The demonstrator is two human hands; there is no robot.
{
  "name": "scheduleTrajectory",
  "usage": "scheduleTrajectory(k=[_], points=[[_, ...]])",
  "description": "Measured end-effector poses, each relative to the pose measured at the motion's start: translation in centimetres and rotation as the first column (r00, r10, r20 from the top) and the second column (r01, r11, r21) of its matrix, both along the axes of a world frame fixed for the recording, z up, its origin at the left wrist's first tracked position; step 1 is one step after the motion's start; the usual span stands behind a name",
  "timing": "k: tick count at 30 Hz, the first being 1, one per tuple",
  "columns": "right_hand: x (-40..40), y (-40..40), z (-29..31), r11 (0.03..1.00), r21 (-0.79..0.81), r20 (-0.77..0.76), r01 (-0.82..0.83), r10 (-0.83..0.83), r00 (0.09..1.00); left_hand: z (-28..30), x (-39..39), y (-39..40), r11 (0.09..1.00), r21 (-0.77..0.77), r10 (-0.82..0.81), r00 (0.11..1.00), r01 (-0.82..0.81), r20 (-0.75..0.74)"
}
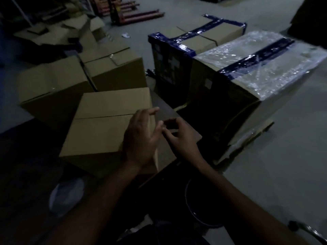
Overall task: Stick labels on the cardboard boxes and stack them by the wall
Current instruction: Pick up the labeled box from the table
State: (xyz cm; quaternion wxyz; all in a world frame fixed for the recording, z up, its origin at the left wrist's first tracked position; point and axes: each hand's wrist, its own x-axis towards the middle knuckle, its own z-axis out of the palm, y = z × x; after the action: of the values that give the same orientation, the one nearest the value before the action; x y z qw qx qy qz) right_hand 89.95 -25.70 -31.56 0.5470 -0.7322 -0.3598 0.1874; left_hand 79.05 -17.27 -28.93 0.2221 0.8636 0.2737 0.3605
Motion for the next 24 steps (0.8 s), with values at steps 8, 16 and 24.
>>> scheduleTrajectory(k=[8, 16, 24], points=[[-4.1, 4.9, 0.2, 0.956, -0.263, 0.220, -0.130, 0.190, 0.957, -2.0, -7.5, 10.1, 0.905, -0.092, 0.388, 0.895, -0.416, -0.220], [-7.7, 6.1, -0.6, 0.972, -0.227, 0.077, -0.058, 0.078, 0.994, -2.9, -14.1, 13.9, 0.817, -0.221, 0.441, 0.823, -0.533, -0.358], [-13.0, 6.7, -0.8, 0.987, -0.142, -0.040, 0.072, -0.078, 0.996, -1.8, -21.2, 12.2, 0.761, -0.536, 0.375, 0.922, -0.366, -0.097]])
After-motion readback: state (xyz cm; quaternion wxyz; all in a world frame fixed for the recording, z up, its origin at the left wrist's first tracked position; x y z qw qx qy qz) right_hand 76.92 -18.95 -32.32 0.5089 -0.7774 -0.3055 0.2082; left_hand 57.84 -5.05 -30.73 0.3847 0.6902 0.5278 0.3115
